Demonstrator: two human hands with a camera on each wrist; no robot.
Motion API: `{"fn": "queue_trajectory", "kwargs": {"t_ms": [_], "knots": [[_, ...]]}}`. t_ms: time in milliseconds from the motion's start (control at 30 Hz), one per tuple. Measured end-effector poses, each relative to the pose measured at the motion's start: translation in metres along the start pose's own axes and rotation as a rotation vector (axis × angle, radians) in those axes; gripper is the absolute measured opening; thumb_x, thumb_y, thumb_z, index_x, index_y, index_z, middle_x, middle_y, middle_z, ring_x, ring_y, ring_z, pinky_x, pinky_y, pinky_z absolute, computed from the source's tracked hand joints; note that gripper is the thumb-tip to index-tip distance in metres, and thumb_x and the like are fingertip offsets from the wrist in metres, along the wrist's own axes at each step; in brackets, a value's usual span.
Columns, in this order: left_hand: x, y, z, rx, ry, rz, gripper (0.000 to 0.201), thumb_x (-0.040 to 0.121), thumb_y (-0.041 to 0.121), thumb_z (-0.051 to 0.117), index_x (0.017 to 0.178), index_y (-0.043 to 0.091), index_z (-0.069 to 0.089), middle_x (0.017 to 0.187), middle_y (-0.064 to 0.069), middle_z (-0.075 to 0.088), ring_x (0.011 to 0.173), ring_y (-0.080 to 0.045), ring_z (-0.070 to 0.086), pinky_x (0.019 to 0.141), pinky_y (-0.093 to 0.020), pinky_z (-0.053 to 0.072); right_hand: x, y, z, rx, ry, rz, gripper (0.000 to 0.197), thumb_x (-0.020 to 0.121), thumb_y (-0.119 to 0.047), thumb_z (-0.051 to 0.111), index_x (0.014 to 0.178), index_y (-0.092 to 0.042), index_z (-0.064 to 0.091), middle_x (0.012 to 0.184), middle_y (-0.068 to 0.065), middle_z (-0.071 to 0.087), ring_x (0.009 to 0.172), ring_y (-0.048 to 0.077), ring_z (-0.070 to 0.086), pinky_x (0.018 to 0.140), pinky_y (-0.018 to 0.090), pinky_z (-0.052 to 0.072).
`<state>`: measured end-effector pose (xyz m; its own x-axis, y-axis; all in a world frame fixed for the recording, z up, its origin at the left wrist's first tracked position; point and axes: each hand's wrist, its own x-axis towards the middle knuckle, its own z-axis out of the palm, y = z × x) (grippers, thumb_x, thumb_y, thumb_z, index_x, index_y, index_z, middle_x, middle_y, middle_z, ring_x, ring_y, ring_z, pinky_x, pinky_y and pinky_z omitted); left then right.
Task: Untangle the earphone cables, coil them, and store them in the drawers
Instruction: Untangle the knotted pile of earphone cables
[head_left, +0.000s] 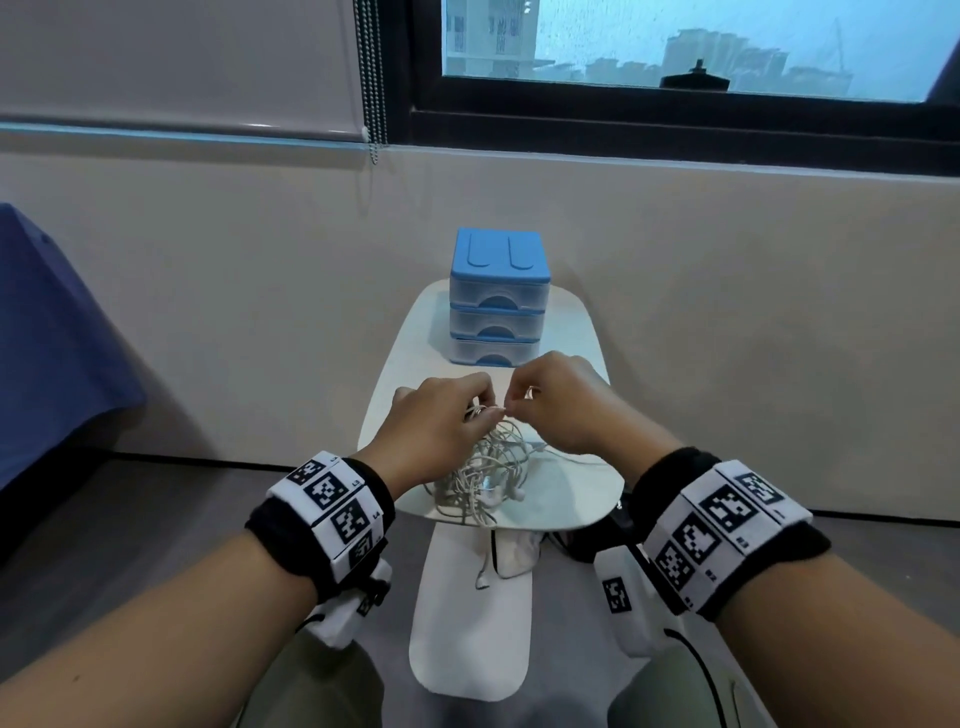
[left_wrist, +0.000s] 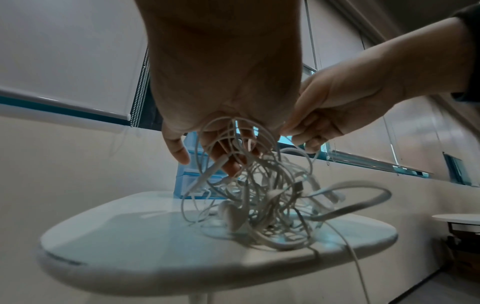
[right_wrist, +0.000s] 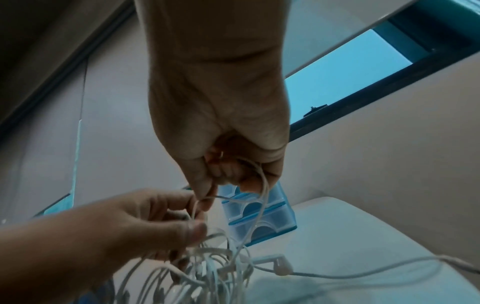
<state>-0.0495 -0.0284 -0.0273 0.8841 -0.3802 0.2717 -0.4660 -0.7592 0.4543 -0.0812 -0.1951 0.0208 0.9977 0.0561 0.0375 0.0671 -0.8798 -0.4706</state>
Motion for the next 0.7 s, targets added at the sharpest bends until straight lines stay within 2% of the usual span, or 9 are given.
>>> {"fn": "queue_trajectory", "kwargs": {"t_ms": [100,167,267,333,400,433,533,600,700], "knots": [[-0.002,-0.002,0.0,0.004,-0.017,0.0,0.016,0.1,0.04,0.058,0.088,0.032,0.051,0.071,0.013,0.056,0.073,-0.011,0.05,0.091,-0.045,0.043,-0.001,-0.001,-0.005,0.255,0.018,0.012,0.012,0.095,-0.018,0.065,0.088,-0.012,0.072,0.081,-0.002,0.063,0.067,0.014,0.052,0.054,0.023,0.04],[-0.003,-0.003,-0.001,0.024,-0.031,0.002,0.013,0.1,0.039,0.06,0.09,0.033,0.053,0.074,0.014,0.056,0.078,-0.015,0.052,0.091,-0.045,0.044,-0.005,-0.006,-0.009,0.557,0.017,-0.045,0.017,0.1,-0.015,0.061,0.084,-0.012,0.065,0.08,-0.005,0.061,0.069,0.01,0.052,0.061,0.021,0.041],[-0.003,-0.004,0.0,0.034,-0.057,-0.008,0.012,0.099,0.037,0.06,0.091,0.032,0.054,0.078,0.015,0.058,0.082,-0.016,0.054,0.093,-0.045,0.044,-0.011,-0.018,-0.021,1.02,0.08,-0.166,0.017,0.104,-0.014,0.052,0.089,-0.016,0.061,0.102,0.002,0.072,0.081,-0.002,0.063,0.073,0.016,0.045],[-0.003,-0.006,0.002,0.036,-0.069,-0.015,0.008,0.1,0.036,0.059,0.094,0.03,0.058,0.082,0.014,0.06,0.086,-0.019,0.055,0.095,-0.046,0.043,-0.014,-0.023,-0.033,1.244,0.127,-0.243,0.023,0.106,-0.017,0.045,0.087,-0.018,0.058,0.115,0.009,0.074,0.095,0.007,0.067,0.076,0.024,0.049],[-0.003,-0.007,0.004,0.031,-0.068,-0.027,0.006,0.099,0.036,0.058,0.095,0.031,0.059,0.083,0.014,0.061,0.089,-0.019,0.057,0.097,-0.046,0.042,-0.017,-0.027,-0.045,1.432,0.139,-0.308,0.026,0.109,-0.019,0.036,0.087,-0.017,0.051,0.099,0.012,0.074,0.095,0.023,0.068,0.077,0.03,0.051],[-0.003,-0.007,0.004,0.03,-0.068,-0.031,0.006,0.099,0.035,0.058,0.095,0.031,0.059,0.084,0.014,0.062,0.09,-0.019,0.057,0.097,-0.045,0.042,-0.018,-0.029,-0.05,1.51,0.147,-0.33,0.025,0.109,-0.019,0.035,0.088,-0.017,0.049,0.085,0.011,0.068,0.084,0.026,0.065,0.076,0.032,0.05],[-0.001,-0.008,0.004,0.025,-0.063,-0.028,0.009,0.098,0.035,0.059,0.09,0.034,0.058,0.081,0.016,0.061,0.087,-0.016,0.056,0.094,-0.043,0.041,-0.019,-0.03,-0.061,1.578,0.231,-0.335,0.023,0.109,-0.02,0.036,0.088,-0.017,0.044,0.06,0.002,0.04,0.051,0.016,0.034,0.055,0.029,0.031],[-0.001,-0.009,0.003,0.027,-0.064,-0.032,0.012,0.099,0.036,0.059,0.087,0.035,0.057,0.078,0.017,0.059,0.084,-0.015,0.055,0.092,-0.042,0.041,-0.02,-0.026,-0.064,1.497,0.303,-0.286,0.022,0.108,-0.026,0.041,0.089,-0.017,0.047,0.054,-0.003,0.029,0.045,0.012,0.02,0.048,0.028,0.018],[0.0,-0.012,0.002,0.015,-0.059,-0.037,0.012,0.099,0.038,0.06,0.088,0.035,0.058,0.079,0.016,0.06,0.082,-0.014,0.055,0.089,-0.04,0.041,-0.021,-0.016,-0.061,1.226,0.354,-0.175,0.024,0.104,-0.033,0.053,0.089,-0.015,0.058,0.051,-0.007,0.026,0.043,0.01,0.018,0.044,0.026,0.016]]}}
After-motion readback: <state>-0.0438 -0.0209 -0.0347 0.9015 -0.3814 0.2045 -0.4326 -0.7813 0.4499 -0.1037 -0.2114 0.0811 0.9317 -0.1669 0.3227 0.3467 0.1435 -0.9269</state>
